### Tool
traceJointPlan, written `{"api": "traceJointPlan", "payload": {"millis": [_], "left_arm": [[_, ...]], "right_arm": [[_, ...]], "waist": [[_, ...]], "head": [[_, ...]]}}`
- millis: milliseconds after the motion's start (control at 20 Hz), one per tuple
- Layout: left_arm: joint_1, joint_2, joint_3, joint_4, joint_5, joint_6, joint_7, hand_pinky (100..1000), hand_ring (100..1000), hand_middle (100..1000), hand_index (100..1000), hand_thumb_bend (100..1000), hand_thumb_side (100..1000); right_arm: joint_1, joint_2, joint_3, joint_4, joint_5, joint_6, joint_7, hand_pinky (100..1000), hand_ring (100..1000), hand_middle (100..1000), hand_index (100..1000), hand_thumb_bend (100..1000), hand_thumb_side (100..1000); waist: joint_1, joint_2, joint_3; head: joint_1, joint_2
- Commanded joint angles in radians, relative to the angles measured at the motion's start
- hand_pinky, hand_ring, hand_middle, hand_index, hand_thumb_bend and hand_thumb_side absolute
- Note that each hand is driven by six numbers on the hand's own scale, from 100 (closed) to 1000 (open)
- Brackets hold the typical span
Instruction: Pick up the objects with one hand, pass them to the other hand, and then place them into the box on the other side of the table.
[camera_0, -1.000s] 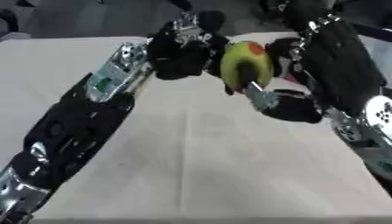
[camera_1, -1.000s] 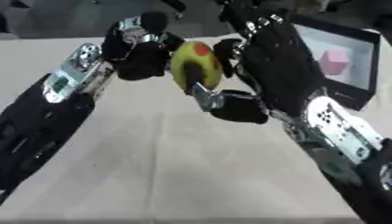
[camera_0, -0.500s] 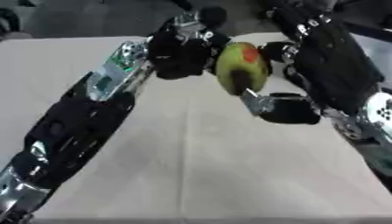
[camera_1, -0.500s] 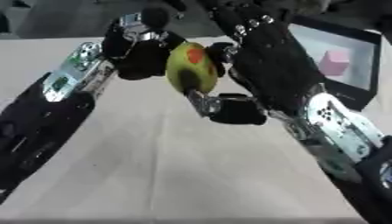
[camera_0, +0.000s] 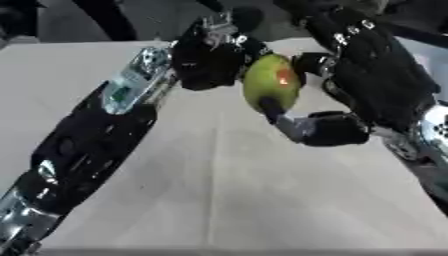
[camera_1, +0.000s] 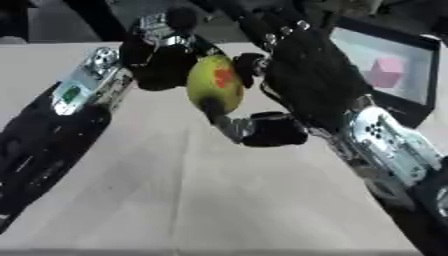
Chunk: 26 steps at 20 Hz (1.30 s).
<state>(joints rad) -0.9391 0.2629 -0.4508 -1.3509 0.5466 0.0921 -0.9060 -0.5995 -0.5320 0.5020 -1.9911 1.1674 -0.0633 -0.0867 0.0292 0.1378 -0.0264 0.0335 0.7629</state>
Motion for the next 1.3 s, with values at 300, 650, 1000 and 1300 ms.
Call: {"api": "traceJointPlan", "payload": {"millis": [300, 650, 1000, 1300], "left_arm": [[-0.025, -0.005, 0.006, -0.030, -0.002, 0.000, -0.001, 645, 533, 514, 640, 343, 1000], [-0.026, -0.005, 0.005, -0.031, 0.000, 0.001, -0.001, 645, 533, 514, 641, 338, 1000], [-0.026, -0.006, 0.005, -0.032, 0.000, 0.001, -0.001, 645, 533, 514, 641, 337, 1000], [-0.026, -0.006, 0.004, -0.034, 0.004, 0.003, -0.001, 646, 533, 513, 641, 336, 1000]], "right_arm": [[-0.019, -0.006, -0.017, -0.009, 0.020, 0.069, -0.133, 605, 616, 1000, 329, 100, 989], [-0.018, -0.009, -0.012, -0.009, 0.032, 0.076, -0.127, 637, 641, 1000, 374, 100, 992], [-0.019, -0.009, -0.008, -0.009, 0.041, 0.041, -0.067, 717, 694, 1000, 649, 100, 981], [-0.019, -0.009, -0.010, -0.009, 0.046, 0.012, 0.024, 773, 731, 1000, 832, 469, 1000]], "waist": [[-0.002, -0.013, -0.001], [-0.002, -0.013, 0.002], [-0.002, -0.013, 0.003], [-0.002, -0.014, 0.003]], "head": [[-0.002, -0.003], [-0.004, -0.003], [-0.004, 0.000], [-0.004, 0.000]]}}
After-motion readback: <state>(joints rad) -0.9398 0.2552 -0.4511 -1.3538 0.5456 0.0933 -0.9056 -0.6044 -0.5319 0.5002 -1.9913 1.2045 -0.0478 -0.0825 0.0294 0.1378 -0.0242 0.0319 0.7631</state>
